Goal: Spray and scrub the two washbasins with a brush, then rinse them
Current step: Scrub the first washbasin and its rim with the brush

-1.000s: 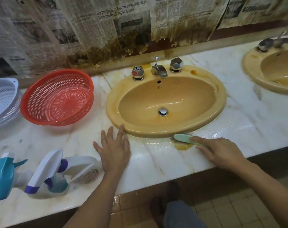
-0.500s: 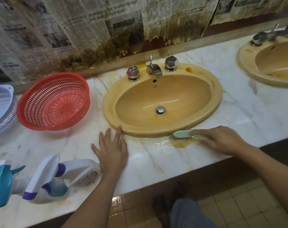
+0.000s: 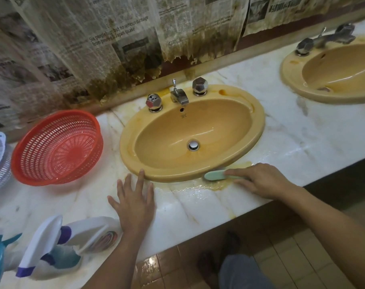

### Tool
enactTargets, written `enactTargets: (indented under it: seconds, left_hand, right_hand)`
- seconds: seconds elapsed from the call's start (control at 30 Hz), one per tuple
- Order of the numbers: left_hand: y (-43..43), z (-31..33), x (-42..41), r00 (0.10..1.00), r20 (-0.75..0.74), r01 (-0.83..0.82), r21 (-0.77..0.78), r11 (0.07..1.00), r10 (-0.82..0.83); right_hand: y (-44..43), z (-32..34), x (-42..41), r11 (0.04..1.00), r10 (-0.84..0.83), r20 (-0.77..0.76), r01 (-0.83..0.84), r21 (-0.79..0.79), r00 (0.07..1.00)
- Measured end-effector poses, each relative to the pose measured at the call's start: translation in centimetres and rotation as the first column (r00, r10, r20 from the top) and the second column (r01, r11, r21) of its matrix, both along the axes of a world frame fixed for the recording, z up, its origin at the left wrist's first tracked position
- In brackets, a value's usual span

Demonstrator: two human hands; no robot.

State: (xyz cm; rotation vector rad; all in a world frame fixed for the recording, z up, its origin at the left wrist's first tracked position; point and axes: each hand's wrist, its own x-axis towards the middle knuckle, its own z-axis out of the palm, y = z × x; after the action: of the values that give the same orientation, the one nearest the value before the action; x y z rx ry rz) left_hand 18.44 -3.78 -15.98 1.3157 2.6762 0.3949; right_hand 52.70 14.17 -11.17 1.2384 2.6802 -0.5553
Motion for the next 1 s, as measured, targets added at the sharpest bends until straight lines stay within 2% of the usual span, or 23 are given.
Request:
enactTargets:
  seconds: [0.1, 0.17, 0.23, 0.3, 0.37, 0.5, 0.57, 0.73, 0.8, 0.87, 1.0]
  left_hand:
    - [0.1, 0.5, 0.2, 1.000, 0.014, 0.021, 0.037, 0.999, -0.022]
    - [0.3, 0.4, 0.0, 0.995, -0.016, 0.097, 0.065, 0.993, -0.096]
    - [0.7, 0.2, -0.2, 0.979, -0.069, 0.196, 0.035, 0.980, -0.194]
    - [1.3, 0.1, 0.1, 0.958, -0.075, 0.277, -0.003, 0.961, -0.276]
    - [2.4, 0.4, 0.9, 0.941, -0.066, 0.330, -0.023, 0.944, -0.331]
    - [6.0, 1.6, 2.3, 0.887, -0.037, 0.456, -0.088, 0.885, -0.461]
    - [7.4, 2.2, 2.2, 0.867, -0.006, 0.492, -0.144, 0.859, -0.498]
    - [9.1, 3.5, 2.0, 0.834, 0.074, 0.538, -0.325, 0.777, -0.547]
    - [9.9, 4.2, 2.6, 0.830, 0.106, 0.535, -0.426, 0.729, -0.547]
    - [10.7, 4.9, 3.4, 0.824, 0.128, 0.536, -0.494, 0.685, -0.552]
    - [11.7, 5.7, 4.5, 0.807, 0.155, 0.552, -0.541, 0.634, -0.570]
  right_hand:
    - [1.0, 1.0, 4.2, 0.987, -0.158, -0.013, 0.158, 0.005, 0.987]
    - [0.8, 2.0, 6.2, 0.961, -0.274, -0.061, 0.271, -0.045, 0.960]
    - [-0.1, 2.7, 6.3, 0.925, -0.377, -0.175, 0.360, -0.121, 0.909]
    - [-1.3, 2.8, 4.5, 0.875, -0.484, -0.302, 0.448, -0.185, 0.821]
    - [-3.0, 2.4, 0.9, 0.861, -0.508, -0.329, 0.450, -0.238, 0.796]
    - [-5.8, 1.8, -6.4, 0.898, -0.417, -0.203, 0.367, -0.243, 0.886]
    - [-5.4, 2.0, -6.1, 0.881, -0.454, -0.198, 0.406, -0.242, 0.869]
    - [0.3, 2.4, 1.2, 0.681, -0.732, -0.221, 0.694, -0.234, 0.644]
    - [1.3, 2.8, 1.7, 0.649, -0.760, -0.258, 0.711, -0.270, 0.596]
    - [0.5, 3.0, 0.2, 0.688, -0.725, -0.255, 0.659, -0.302, 0.640]
    - [-4.4, 3.1, -3.8, 0.818, -0.556, -0.206, 0.487, -0.307, 0.805]
